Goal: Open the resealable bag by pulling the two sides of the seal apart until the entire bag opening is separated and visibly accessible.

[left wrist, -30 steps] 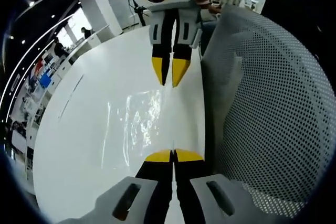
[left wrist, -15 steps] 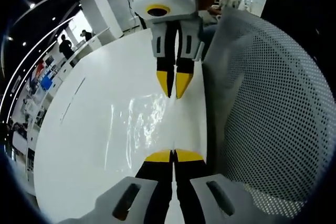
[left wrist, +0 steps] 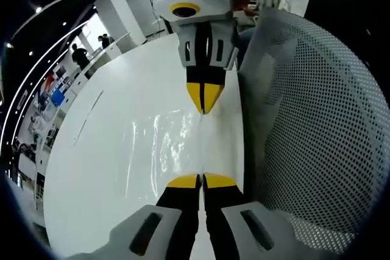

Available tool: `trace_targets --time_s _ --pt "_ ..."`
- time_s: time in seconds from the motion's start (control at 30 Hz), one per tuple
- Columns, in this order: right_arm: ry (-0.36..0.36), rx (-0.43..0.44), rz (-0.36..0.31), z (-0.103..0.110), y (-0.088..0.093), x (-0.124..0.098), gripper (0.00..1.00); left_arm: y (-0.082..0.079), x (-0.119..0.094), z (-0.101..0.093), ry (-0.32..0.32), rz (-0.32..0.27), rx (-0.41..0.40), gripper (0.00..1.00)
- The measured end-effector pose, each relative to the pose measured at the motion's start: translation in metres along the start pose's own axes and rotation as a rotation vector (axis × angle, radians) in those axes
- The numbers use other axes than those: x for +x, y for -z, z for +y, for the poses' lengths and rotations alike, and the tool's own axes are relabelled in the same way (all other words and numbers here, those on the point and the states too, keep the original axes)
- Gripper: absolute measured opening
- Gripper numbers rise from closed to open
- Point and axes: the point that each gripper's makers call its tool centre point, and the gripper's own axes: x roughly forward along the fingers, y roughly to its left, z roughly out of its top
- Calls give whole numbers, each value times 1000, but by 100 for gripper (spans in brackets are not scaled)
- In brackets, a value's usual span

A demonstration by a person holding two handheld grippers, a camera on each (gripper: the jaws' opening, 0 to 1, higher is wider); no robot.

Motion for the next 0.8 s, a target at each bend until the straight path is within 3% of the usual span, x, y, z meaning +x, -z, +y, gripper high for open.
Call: trace_targets --time_s 0.17,0.23,0.43,0.53,0.8 --pt "10 4 -18 -2 -7 -1 0 -8 -4 4 -34 4 25 20" --pt "10 3 -22 -2 -10 0 0 -11 -5 5 -40 2 38 24" --pt "4 -11 -21 -1 -12 1 0 -34 -4 1 -39 -43 111 19" --pt "-1 -22 -19 0 -14 1 0 -43 0 -8 -4 -59 150 18" --pt "-3 -33 -26 2 -18 -1 0 -39 13 -11 6 -31 163 13"
